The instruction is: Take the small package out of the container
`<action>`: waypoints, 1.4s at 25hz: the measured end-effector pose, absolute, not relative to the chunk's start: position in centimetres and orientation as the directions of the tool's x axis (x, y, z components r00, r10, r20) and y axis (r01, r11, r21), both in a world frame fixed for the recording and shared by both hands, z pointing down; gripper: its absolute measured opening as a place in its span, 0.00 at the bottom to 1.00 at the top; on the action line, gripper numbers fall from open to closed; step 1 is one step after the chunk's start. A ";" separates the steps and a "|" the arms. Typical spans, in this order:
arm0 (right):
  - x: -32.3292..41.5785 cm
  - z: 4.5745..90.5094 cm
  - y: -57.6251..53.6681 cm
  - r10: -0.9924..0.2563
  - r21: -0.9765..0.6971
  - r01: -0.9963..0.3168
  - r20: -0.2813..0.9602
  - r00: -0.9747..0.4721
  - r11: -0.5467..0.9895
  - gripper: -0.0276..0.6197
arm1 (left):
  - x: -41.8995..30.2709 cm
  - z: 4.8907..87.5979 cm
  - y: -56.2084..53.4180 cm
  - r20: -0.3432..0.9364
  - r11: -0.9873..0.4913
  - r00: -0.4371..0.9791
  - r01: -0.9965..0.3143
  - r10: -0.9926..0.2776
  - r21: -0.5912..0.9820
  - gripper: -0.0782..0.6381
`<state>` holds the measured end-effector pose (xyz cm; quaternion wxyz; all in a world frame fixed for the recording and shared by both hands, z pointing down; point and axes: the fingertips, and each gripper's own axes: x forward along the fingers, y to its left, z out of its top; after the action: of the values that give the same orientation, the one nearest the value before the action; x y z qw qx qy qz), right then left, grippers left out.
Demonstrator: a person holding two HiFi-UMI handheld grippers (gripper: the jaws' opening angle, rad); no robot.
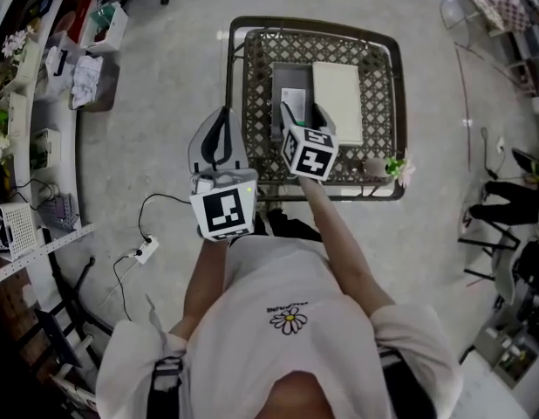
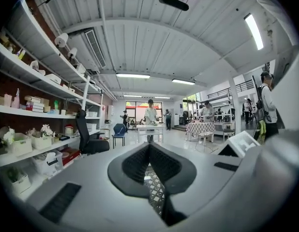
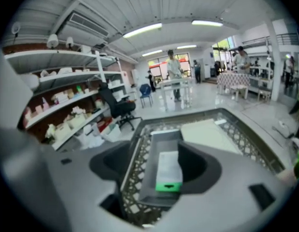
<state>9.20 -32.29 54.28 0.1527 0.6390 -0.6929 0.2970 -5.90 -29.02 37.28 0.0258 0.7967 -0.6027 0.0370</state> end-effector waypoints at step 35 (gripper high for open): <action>10.2 69.7 -35.3 -0.415 0.011 -0.991 0.907 0.067 -0.136 0.53 | -8.9 42.7 -29.4 0.214 -0.202 0.183 -0.977 -0.960 -0.067 0.15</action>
<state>10.20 -35.27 69.75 0.3575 0.6369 -0.5517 0.4026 -8.92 -29.37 42.66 0.0423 0.7680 -0.6304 0.1043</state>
